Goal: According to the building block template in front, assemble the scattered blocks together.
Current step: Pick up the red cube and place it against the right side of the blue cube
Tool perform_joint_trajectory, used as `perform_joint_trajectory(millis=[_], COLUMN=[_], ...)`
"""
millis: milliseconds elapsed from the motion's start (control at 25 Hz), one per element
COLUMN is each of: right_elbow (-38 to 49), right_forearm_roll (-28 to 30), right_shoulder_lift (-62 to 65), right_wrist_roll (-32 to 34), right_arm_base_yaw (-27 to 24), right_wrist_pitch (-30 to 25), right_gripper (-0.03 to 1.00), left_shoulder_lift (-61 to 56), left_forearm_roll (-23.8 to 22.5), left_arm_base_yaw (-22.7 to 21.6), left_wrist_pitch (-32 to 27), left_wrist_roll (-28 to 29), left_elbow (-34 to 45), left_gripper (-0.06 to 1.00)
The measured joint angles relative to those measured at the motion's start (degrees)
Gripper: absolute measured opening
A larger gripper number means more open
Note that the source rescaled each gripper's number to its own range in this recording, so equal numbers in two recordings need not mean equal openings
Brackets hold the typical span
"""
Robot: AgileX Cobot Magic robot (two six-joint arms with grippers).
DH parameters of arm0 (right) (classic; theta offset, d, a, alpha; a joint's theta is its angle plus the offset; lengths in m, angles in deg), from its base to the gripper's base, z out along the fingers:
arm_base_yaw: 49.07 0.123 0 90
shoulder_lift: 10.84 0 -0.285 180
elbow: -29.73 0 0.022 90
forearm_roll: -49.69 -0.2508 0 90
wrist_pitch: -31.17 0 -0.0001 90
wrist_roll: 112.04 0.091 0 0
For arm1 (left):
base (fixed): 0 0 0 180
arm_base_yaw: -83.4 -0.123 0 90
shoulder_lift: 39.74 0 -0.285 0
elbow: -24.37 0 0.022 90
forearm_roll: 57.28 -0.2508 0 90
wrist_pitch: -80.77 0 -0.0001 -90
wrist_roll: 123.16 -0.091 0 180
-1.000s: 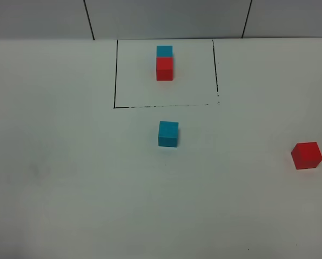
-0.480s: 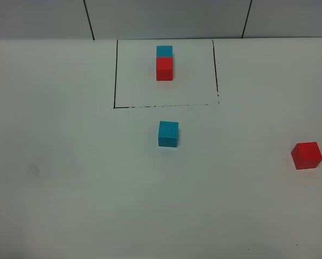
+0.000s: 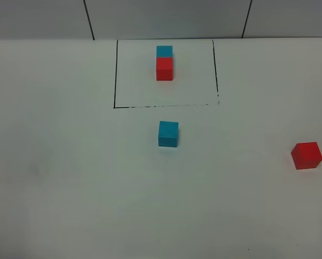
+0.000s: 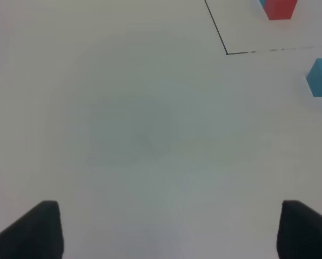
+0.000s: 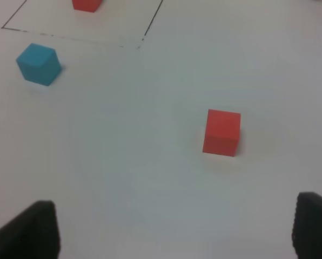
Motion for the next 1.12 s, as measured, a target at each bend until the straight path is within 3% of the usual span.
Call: perform_joint_trajectory(millis=[1120], right_elbow=[0.00], right_forearm_roll=[0.39], right_shoulder_lift=[-0.19], right_wrist_roll=[0.20], right_arm_base_yaw=[0.00], right_wrist_pitch=[0.00], right_gripper=[0.74], left_shoulder_lift=[0.00], left_forearm_roll=[0.02], left_arm_base_yaw=[0.00], left_wrist_pitch=[0.00], left_wrist_roll=[-0.01], left_elbow=[0.00], left_gripper=[0.87])
